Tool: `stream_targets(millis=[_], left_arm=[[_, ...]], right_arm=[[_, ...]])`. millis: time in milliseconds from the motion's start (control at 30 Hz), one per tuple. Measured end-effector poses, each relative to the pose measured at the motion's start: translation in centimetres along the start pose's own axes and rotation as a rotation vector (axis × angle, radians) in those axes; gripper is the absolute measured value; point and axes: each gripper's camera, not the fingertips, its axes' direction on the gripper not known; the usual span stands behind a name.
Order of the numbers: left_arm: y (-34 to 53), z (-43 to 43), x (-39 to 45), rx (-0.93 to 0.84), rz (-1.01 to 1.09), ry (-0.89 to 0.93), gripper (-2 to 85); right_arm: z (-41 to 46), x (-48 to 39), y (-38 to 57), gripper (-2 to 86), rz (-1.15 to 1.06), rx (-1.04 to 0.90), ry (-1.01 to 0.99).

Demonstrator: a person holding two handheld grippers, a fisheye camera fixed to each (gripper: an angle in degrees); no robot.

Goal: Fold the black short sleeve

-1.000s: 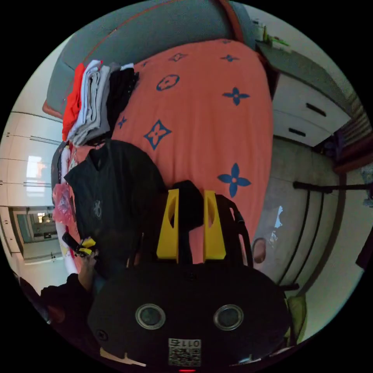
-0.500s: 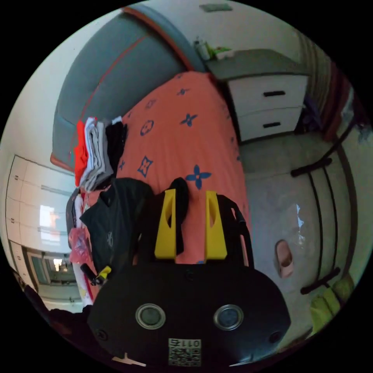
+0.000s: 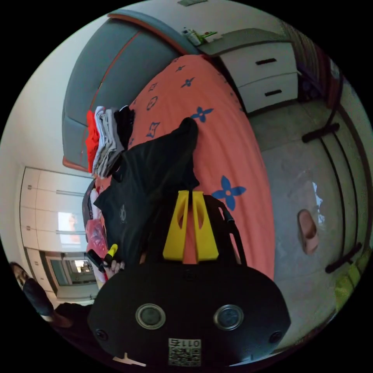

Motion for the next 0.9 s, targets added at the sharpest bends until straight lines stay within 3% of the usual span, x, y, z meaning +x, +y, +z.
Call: stream_targets(millis=[167, 233, 333, 533, 600, 733, 833, 900], left_arm=[[1.1, 7.1, -1.5, -0.007, -0.05, -0.003, 4.4], [1.5, 9.8, -1.5, -0.021, -0.04, 0.01, 4.5], [1.8, 13.8, 0.0, -0.002, 0.038, -0.016, 4.9], [-1.8, 25.3, 6.6, -0.013, 0.288, -0.088, 8.0], [-6.1, 31.4, 8.4, -0.089, 0.335, -0.127, 8.1], [-14.8, 49.8, 12.3, -0.415, 0.499, -0.14, 8.0], [-16.8, 63.4, 14.4, -0.665, 0.691, -0.257, 8.1], [-16.8, 69.7, 15.5, -0.738, 0.809, -0.276, 7.2]], right_arm=[[-1.4, 3.4, 2.1, 1.6, 0.162, 0.045, -0.049], [-2.9, 3.5, 3.0, 1.4, 0.167, 0.132, 0.018], [-4.8, 2.5, 4.6, 1.7, 0.064, 0.219, 0.144], [-3.9, 2.8, 6.3, 7.8, -0.134, 0.208, -0.06], [-3.4, 3.4, 6.5, 8.0, -0.133, 0.224, -0.077], [-4.5, 6.3, 5.9, 6.5, -0.1, 0.371, -0.116], [-5.6, 8.7, 2.0, 5.8, -0.137, 0.328, -0.24], [-5.6, 9.7, -0.9, 5.6, -0.167, 0.257, -0.272]])
